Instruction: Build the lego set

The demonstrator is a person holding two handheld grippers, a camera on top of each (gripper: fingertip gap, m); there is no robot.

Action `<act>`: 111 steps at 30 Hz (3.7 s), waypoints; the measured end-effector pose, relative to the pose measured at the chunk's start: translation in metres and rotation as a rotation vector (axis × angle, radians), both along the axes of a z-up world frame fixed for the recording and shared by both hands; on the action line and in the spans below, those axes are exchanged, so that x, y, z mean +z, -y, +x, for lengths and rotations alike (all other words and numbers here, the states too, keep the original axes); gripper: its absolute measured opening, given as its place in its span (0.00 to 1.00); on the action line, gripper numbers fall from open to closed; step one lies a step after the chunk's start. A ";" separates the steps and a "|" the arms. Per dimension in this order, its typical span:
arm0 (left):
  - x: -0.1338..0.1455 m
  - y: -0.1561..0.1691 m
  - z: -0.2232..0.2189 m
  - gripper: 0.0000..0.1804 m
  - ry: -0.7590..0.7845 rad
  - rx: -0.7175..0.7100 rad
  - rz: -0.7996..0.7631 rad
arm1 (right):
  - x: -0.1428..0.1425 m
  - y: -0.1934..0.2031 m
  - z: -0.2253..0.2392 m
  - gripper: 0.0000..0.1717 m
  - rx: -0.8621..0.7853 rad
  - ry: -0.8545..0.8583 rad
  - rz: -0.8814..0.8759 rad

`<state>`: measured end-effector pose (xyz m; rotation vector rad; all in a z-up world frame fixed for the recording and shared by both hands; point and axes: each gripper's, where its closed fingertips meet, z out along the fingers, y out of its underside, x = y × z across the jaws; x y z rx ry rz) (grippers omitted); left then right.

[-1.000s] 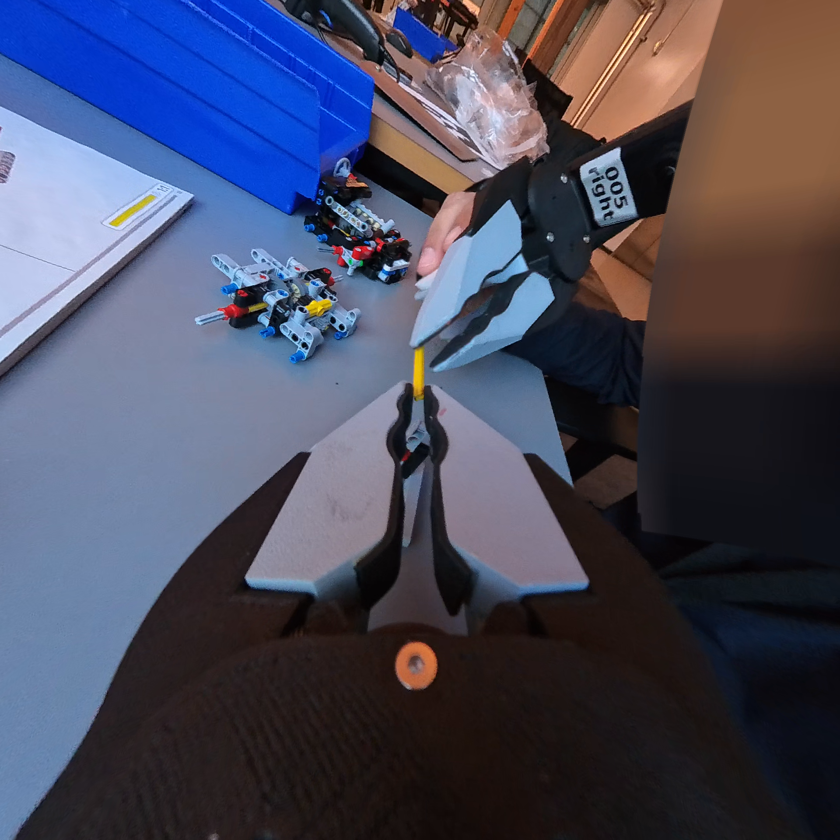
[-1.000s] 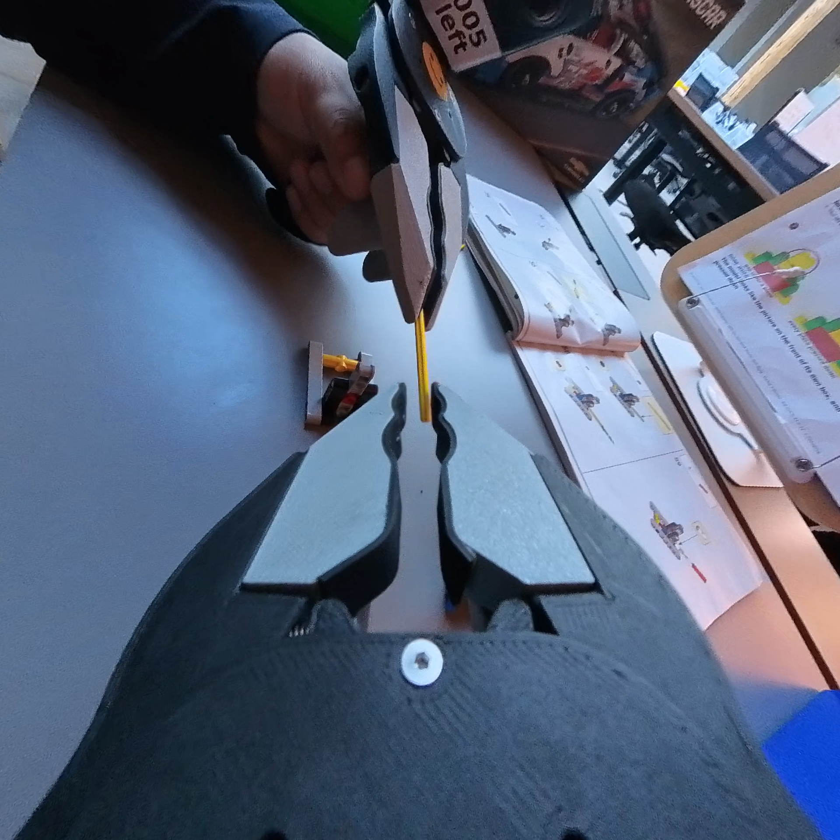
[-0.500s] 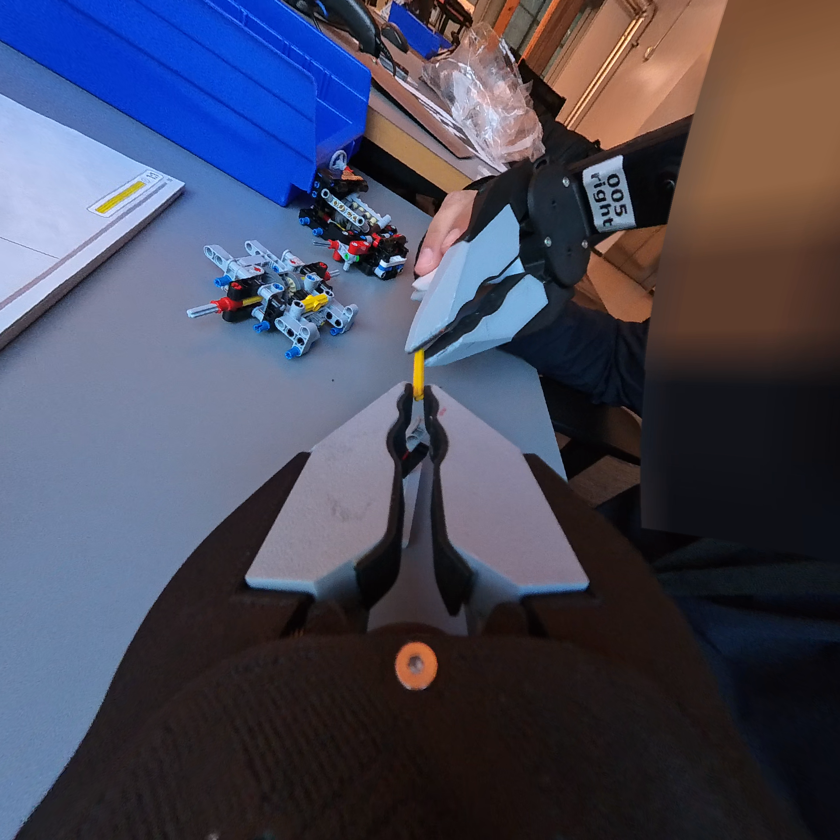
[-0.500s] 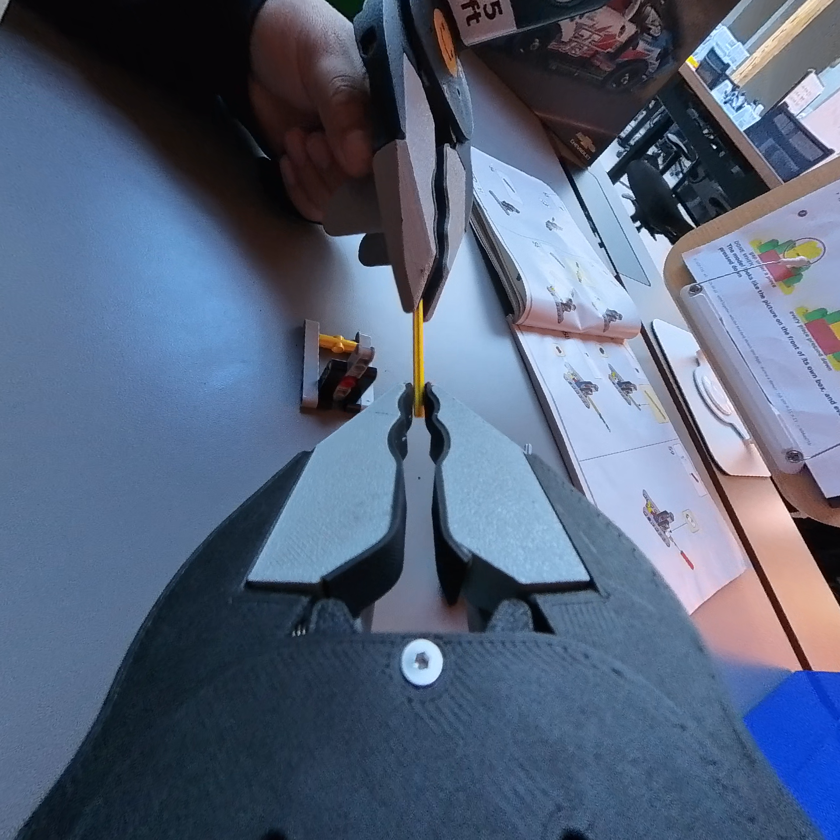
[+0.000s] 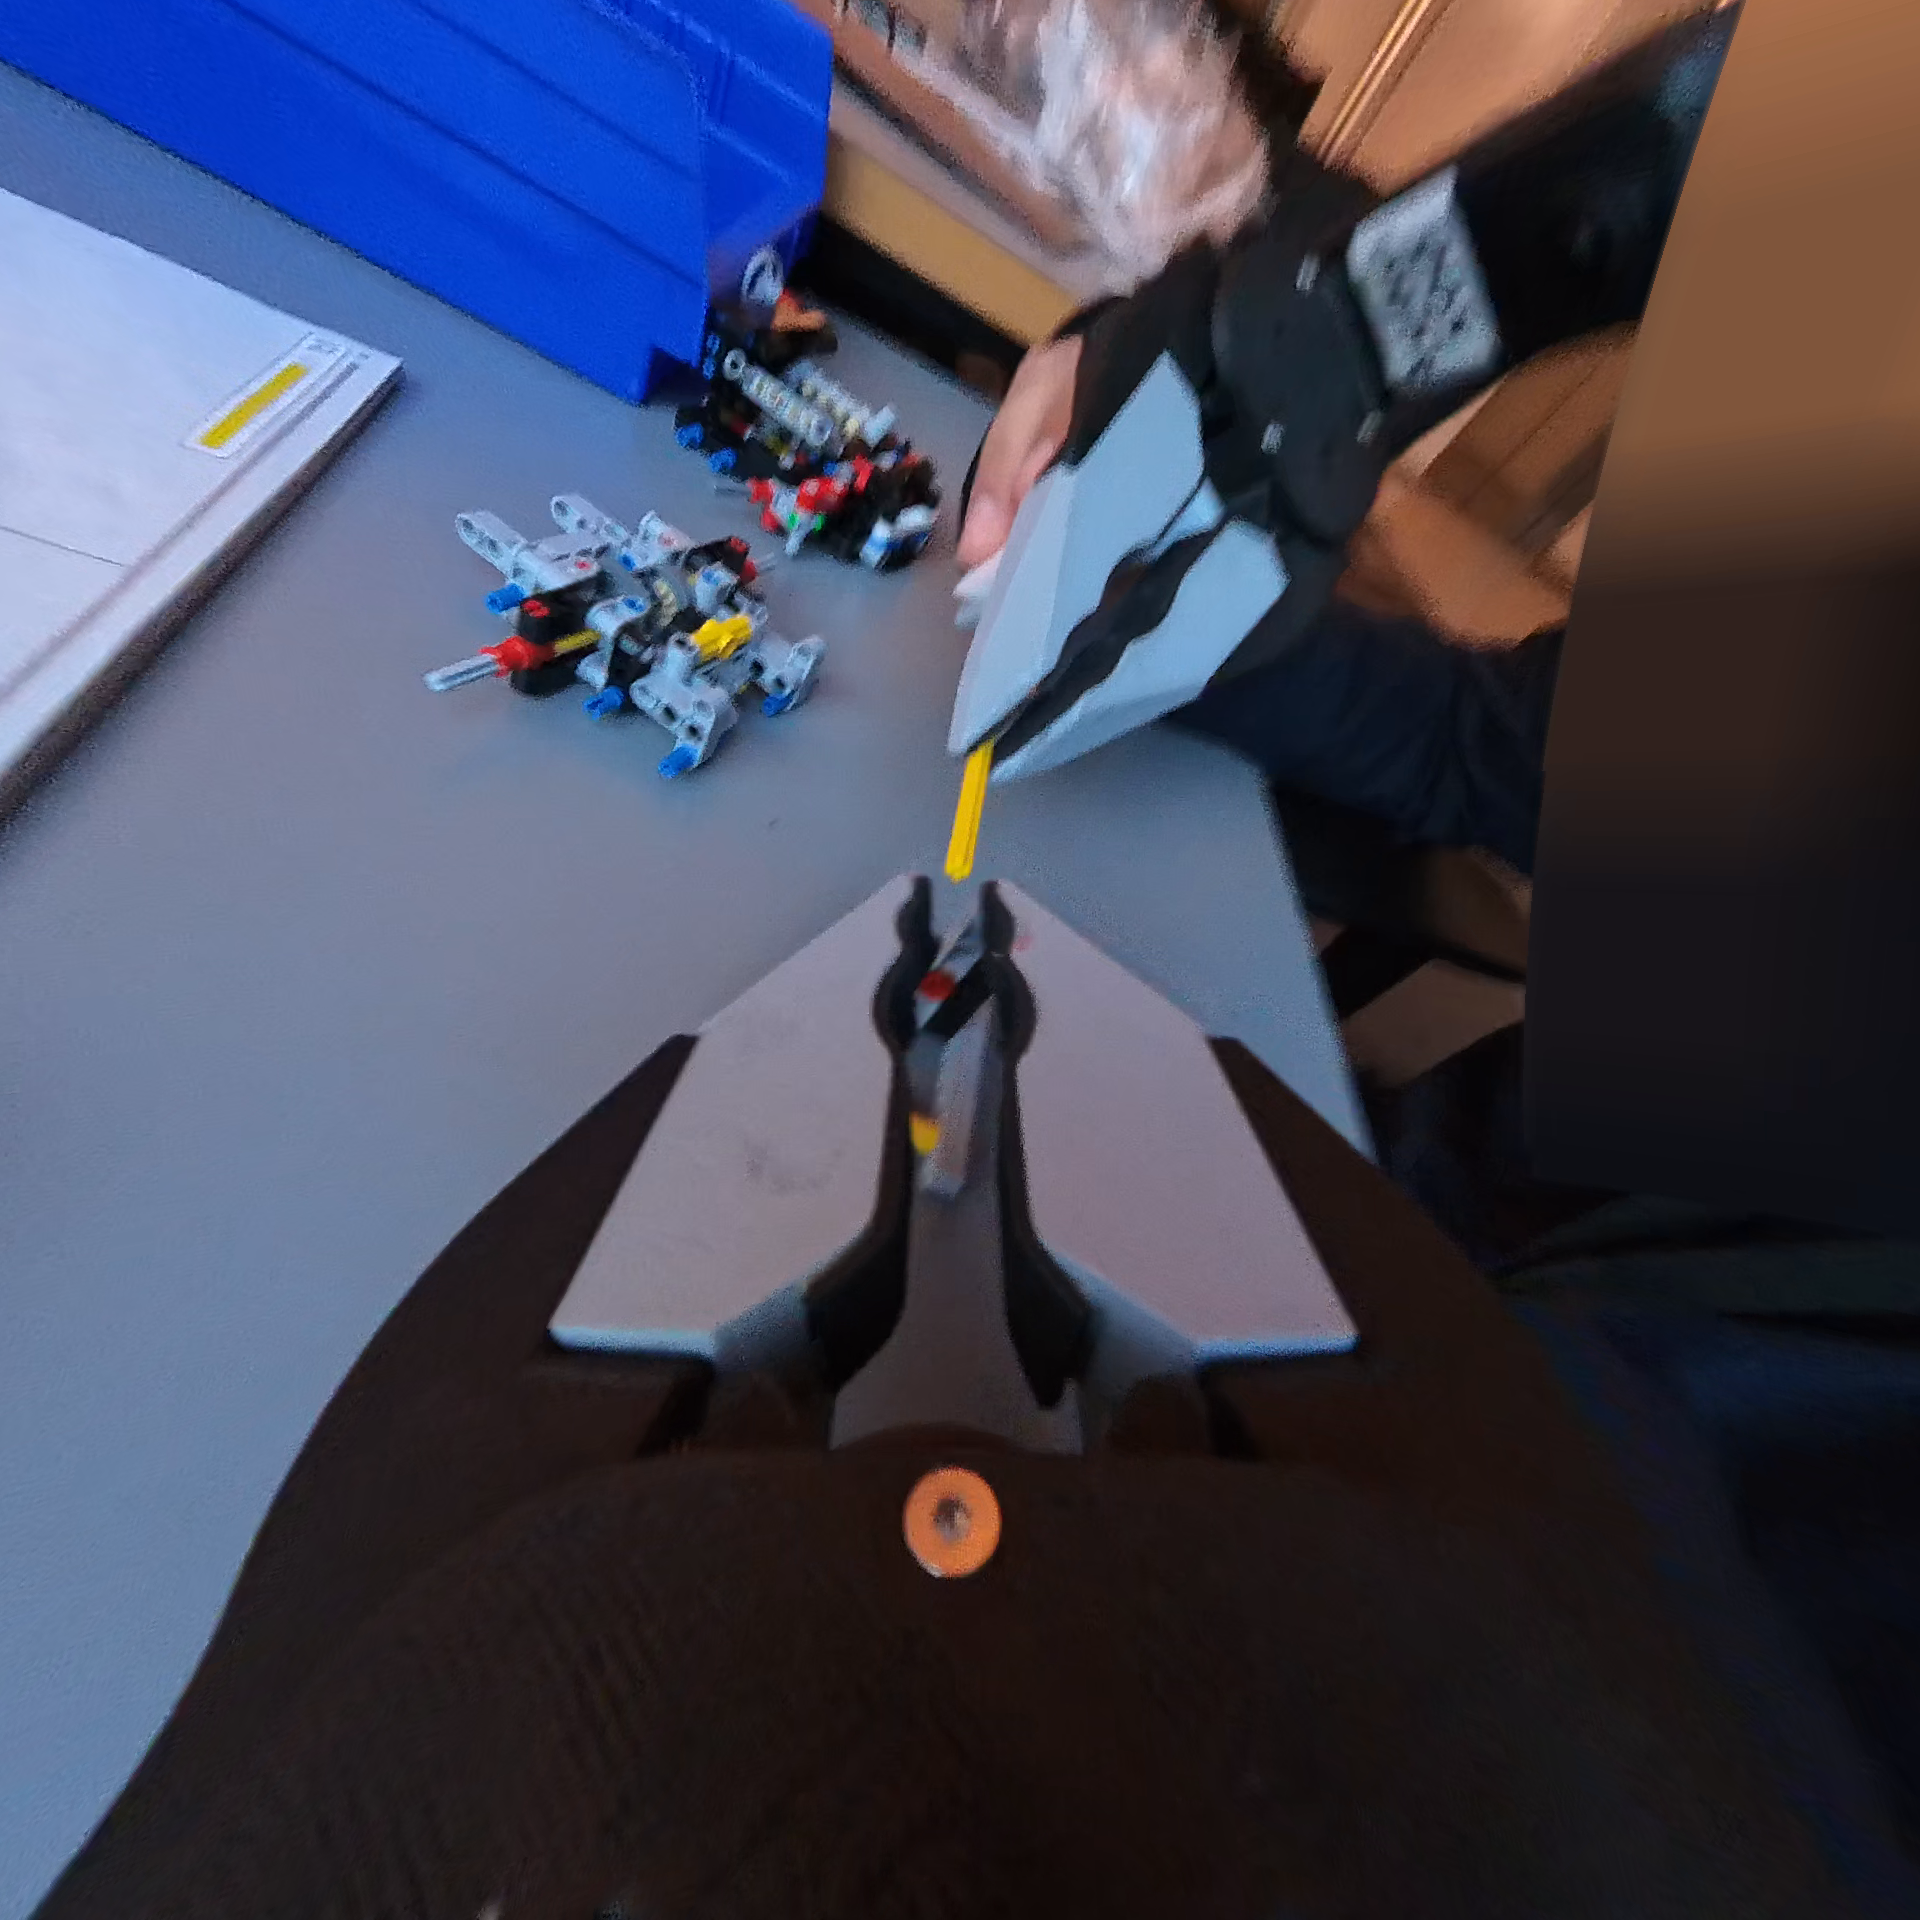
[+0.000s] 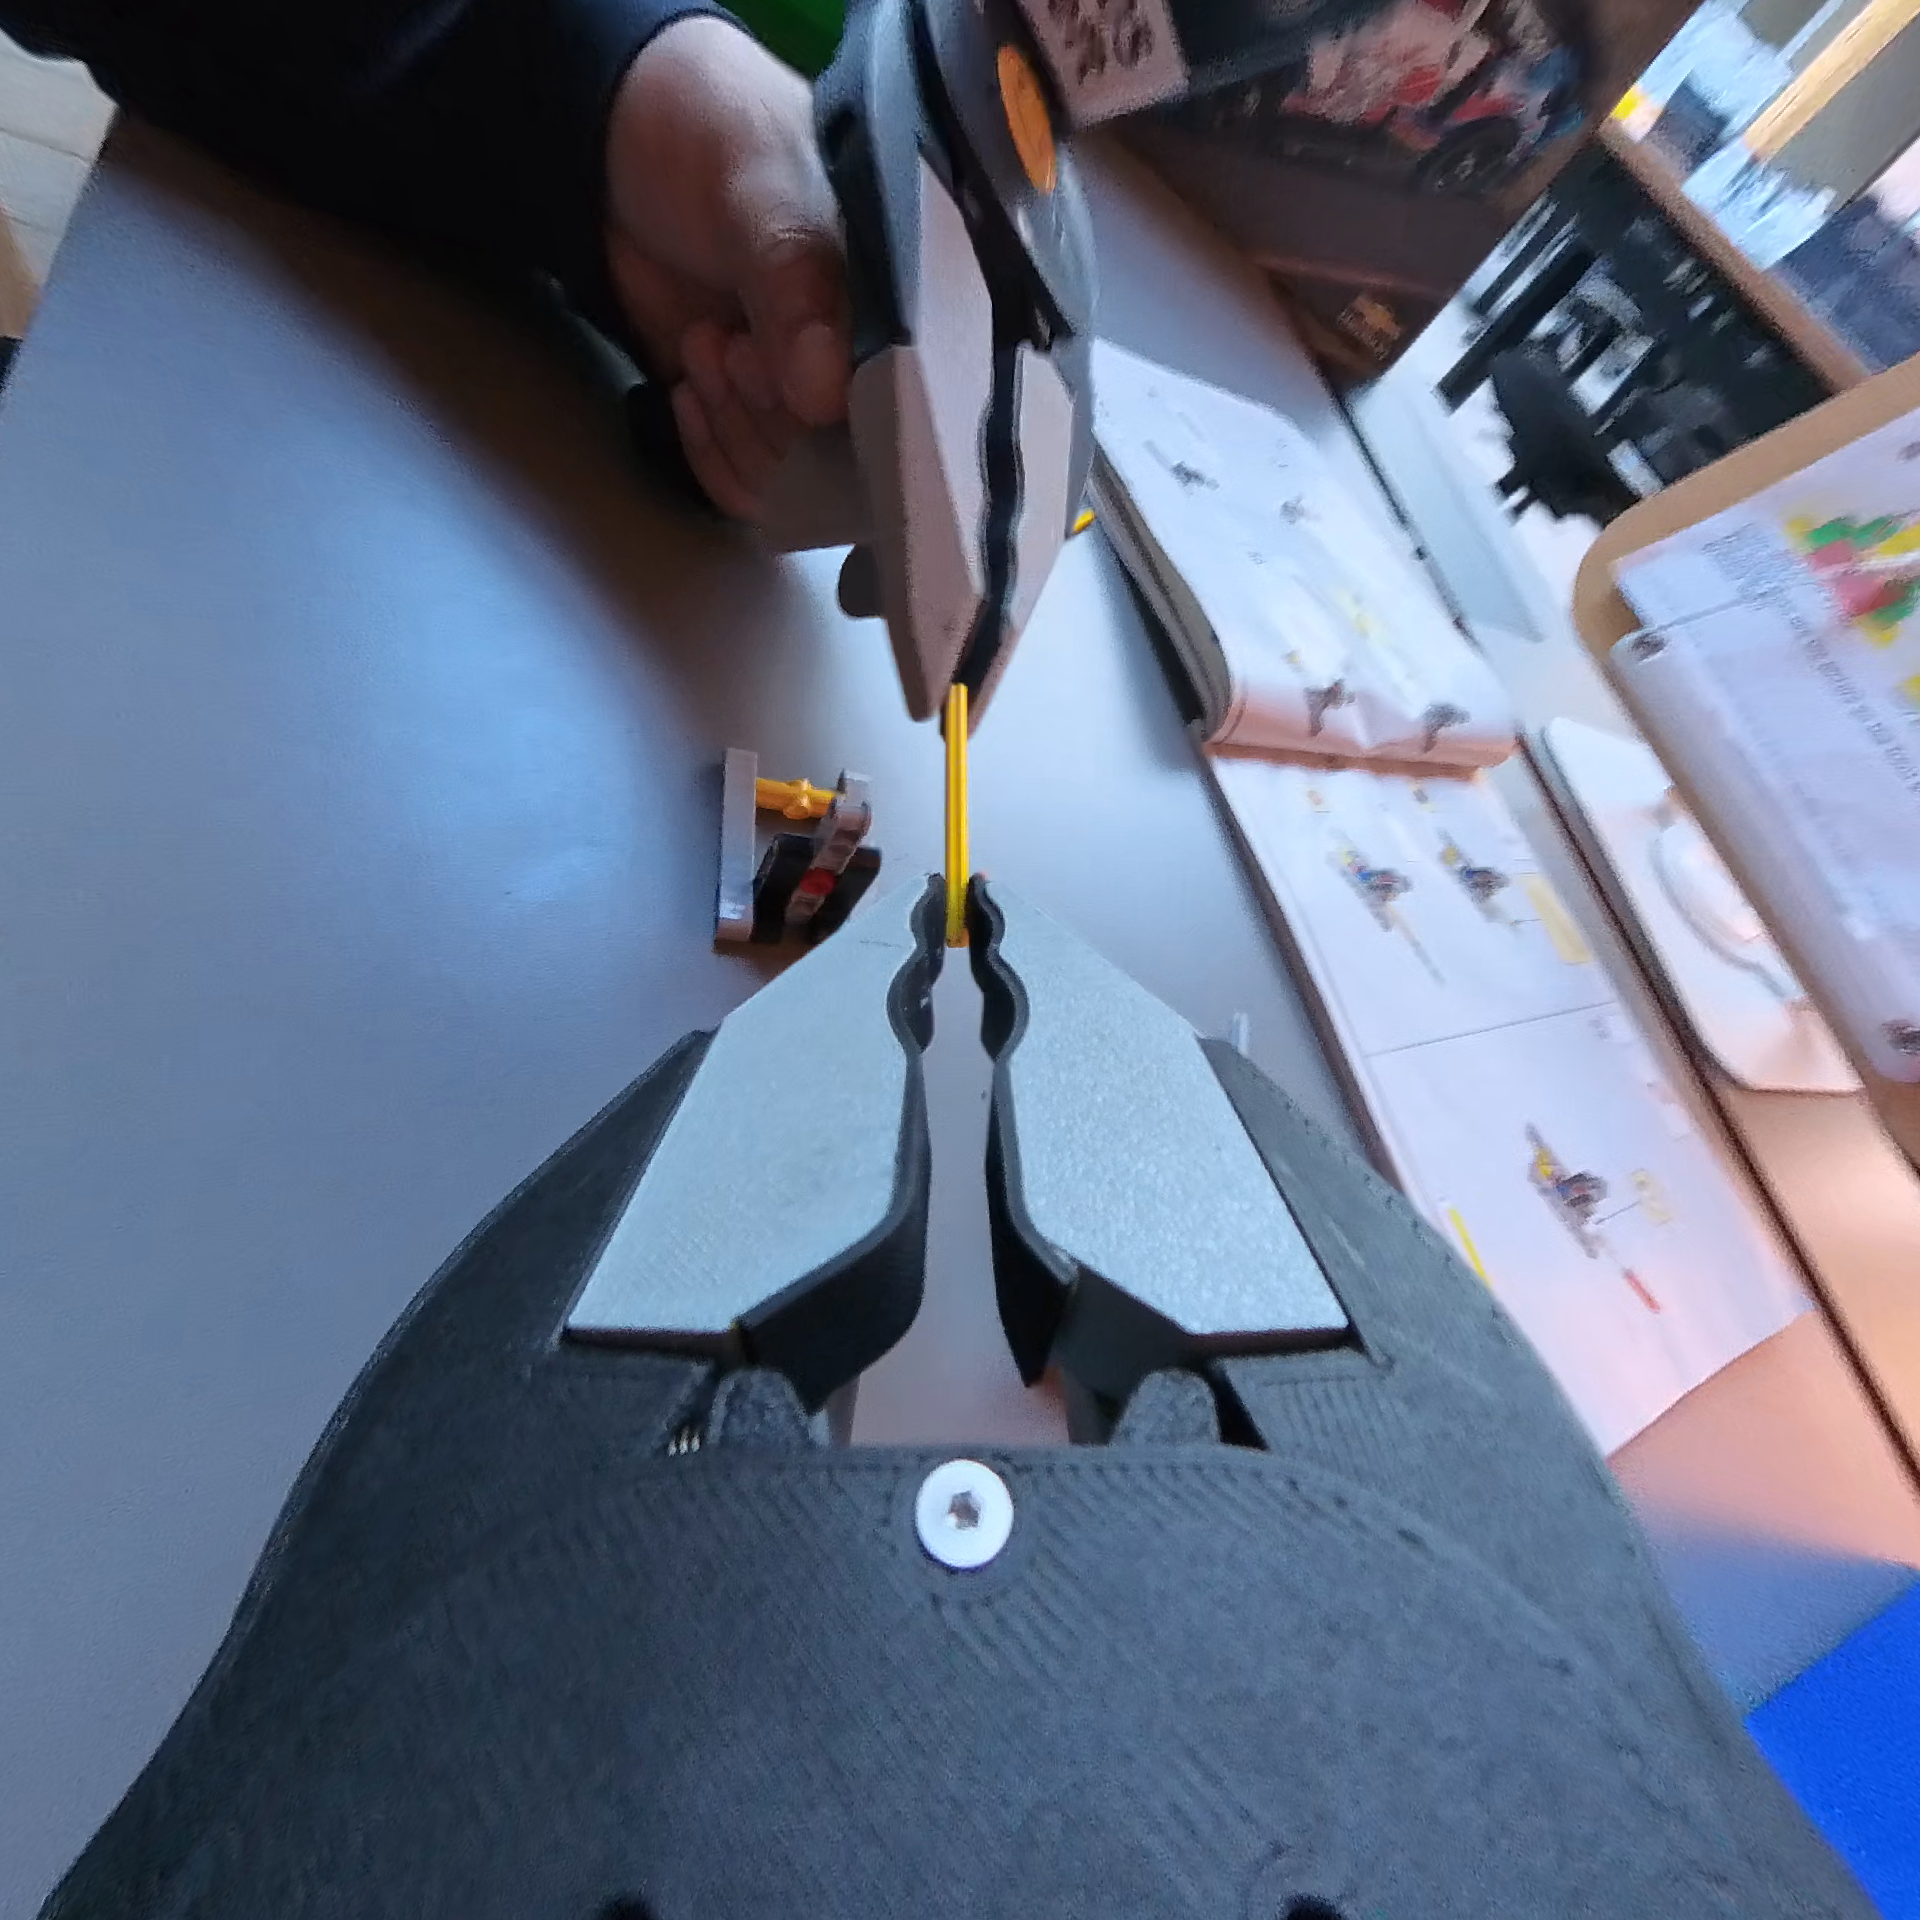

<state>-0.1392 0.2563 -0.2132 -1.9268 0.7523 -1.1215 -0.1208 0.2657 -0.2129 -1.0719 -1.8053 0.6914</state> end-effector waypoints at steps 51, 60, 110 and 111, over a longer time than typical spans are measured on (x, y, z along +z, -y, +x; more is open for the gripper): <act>-0.061 0.020 0.004 0.22 -0.535 -0.203 0.205 | -0.061 0.012 0.032 0.00 0.031 0.450 -0.368; -0.048 0.019 -0.001 0.22 -0.448 -0.205 0.222 | -0.051 -0.003 0.046 0.00 -0.008 0.398 -0.353; -0.048 0.040 0.017 0.14 -0.477 -0.336 0.237 | -0.061 0.019 0.038 0.00 0.001 0.440 -0.432; -0.052 0.040 0.017 0.14 -0.497 -0.334 0.230 | -0.061 0.019 0.038 0.00 -0.003 0.441 -0.434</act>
